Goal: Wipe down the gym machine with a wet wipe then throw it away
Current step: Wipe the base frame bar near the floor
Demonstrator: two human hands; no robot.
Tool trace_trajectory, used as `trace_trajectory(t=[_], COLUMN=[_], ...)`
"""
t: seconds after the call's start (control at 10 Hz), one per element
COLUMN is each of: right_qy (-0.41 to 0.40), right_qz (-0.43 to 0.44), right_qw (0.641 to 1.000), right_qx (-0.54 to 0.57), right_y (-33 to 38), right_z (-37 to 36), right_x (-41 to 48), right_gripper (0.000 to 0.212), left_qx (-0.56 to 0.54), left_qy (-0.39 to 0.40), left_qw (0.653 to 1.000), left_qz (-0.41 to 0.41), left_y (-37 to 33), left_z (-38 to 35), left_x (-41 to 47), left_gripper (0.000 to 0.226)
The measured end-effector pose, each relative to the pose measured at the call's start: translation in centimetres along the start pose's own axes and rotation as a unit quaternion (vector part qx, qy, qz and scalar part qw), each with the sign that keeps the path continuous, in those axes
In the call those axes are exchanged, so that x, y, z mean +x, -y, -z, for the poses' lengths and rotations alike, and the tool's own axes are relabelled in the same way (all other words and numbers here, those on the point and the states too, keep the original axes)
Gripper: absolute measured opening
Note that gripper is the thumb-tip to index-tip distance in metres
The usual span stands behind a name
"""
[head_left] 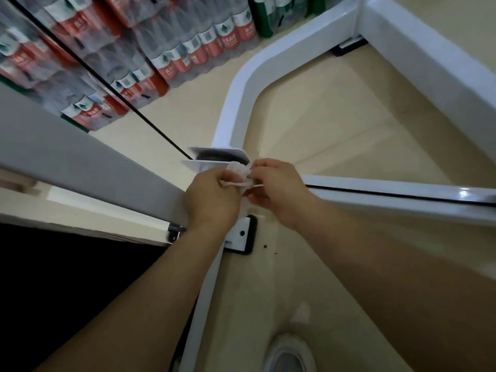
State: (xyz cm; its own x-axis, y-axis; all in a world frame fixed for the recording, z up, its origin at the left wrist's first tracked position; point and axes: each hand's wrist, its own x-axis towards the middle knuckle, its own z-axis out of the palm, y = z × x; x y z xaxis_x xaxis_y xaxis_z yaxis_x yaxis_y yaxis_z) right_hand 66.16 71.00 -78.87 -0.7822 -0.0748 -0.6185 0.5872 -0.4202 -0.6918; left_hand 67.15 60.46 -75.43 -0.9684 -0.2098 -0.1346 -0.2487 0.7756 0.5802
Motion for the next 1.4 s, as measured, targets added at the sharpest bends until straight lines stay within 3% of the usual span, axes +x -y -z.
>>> trace_trajectory(t=[0.1,0.2,0.4,0.5,0.6,0.7,0.9,1.0,1.2,1.4], right_qy=[0.013,0.068,0.069,0.001,0.011,0.073,0.152,0.11,0.007,0.016], right_qz=[-0.036,0.005,0.041,0.049,0.021,0.004,0.043,0.07,0.044,-0.025], right_qw=[0.998,0.997,0.997,0.999,0.998,0.994,0.985,0.99,0.988,0.982], right_qx=[0.044,0.02,0.009,0.006,0.051,0.086,0.075,0.053,0.15,0.186], right_y=[-2.6,-3.8,-4.0,-4.6,-5.7,-6.0,-4.6,-4.4,-5.2,-6.8], right_z=[-1.0,-2.7,-4.7,-2.5,-0.2,0.3,-2.6,-3.6,-1.1,-0.8], right_x=[-0.7,-1.4,-0.1,-0.1,0.1,0.2,0.0,0.5,0.4,1.3], right_gripper=[0.02,0.022,0.029,0.03,0.044,0.05,0.045,0.044,0.029,0.028], left_qx=[-0.069,-0.097,-0.193,-0.157,-0.072,-0.018,-0.127,-0.17,-0.128,-0.089], left_qy=[-0.027,-0.061,-0.022,0.03,0.035,0.033,-0.036,-0.048,0.024,0.101], left_qw=[0.996,0.992,0.974,0.981,0.996,0.999,0.991,0.984,0.991,0.991], left_qz=[0.054,0.045,0.113,0.112,0.045,0.004,0.028,0.035,-0.03,0.022], left_y=[1.1,1.3,1.6,1.2,1.3,1.7,1.8,1.9,2.6,4.8], left_z=[-0.5,-1.0,-2.3,-4.1,-4.9,-5.1,-3.1,-2.8,-5.3,-7.1], left_x=[0.2,0.2,2.3,1.1,-0.6,-2.0,-0.6,0.1,-3.2,-1.6], left_gripper=[0.029,0.024,0.016,0.05,0.072,0.07,0.069,0.069,0.073,0.067])
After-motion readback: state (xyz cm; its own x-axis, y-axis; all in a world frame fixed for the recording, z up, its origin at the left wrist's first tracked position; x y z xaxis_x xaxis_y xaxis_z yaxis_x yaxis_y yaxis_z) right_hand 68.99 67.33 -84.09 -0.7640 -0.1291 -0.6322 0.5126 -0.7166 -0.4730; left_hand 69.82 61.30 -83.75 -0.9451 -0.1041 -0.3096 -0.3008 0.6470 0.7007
